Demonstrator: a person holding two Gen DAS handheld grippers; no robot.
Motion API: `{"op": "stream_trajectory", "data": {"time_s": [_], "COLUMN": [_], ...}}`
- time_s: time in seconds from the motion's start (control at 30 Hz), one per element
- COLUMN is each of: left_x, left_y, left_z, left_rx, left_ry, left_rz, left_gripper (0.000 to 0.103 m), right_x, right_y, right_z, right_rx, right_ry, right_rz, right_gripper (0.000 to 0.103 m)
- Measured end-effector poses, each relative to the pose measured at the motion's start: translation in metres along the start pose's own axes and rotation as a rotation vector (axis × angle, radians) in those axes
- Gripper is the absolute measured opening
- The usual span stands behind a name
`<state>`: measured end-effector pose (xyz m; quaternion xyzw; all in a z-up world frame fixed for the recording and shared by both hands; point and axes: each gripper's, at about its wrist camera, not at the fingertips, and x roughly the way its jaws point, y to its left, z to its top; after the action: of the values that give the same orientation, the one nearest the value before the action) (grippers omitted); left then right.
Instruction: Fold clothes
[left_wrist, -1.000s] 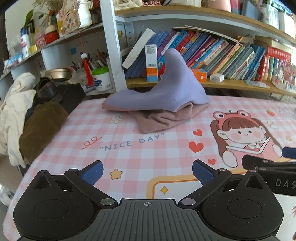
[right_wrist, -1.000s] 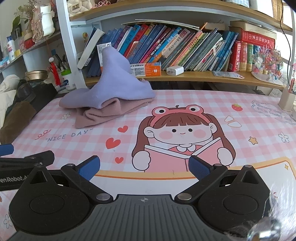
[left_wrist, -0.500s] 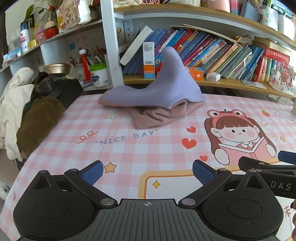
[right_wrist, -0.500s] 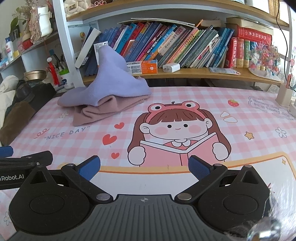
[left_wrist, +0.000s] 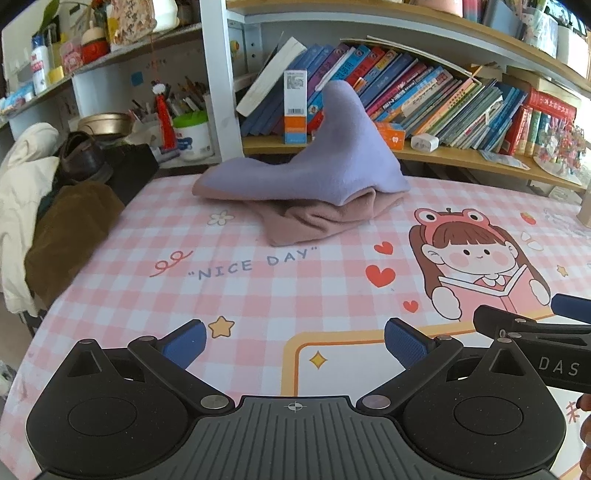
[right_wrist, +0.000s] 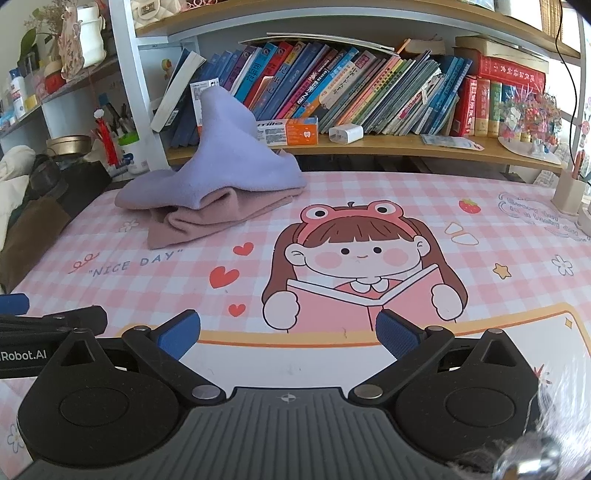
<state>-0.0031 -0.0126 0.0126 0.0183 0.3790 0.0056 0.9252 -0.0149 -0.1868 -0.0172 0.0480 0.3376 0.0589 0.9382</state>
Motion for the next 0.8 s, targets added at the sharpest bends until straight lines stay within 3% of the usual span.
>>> {"op": "stream_trajectory", "data": {"time_s": [0.17,0.43,0.63,0.8], "left_x": [0.017,0.062,0.102,0.134], "left_y": [0.009,0.011,-0.012,-0.021], "left_z": [0.019,0.077,0.102,0.121], "left_rx": [0.032,0.099,0.244,0.268], "left_ry": [0.031,-0.029,-0.119,-0.15], "left_rz": [-0.053,-0.089,-0.048,-0.03], "left_gripper": [0.103,0.102,0.099,0.096], "right_x": [0.004,0.015,0.023,0.023], "right_y": [-0.002,-0.013,-0.022,-0.032], "right_z": [0.013,0.036,0.049,0.039], "right_rx": [0.028,0.114,0.182,0.234], "right_ry": [-0.017,-0.023,-0.017,0.014], "right_rz": [0.007,0.007,0.006,-0.04], "right_gripper": [0.103,0.103,0.103,0.103]}}
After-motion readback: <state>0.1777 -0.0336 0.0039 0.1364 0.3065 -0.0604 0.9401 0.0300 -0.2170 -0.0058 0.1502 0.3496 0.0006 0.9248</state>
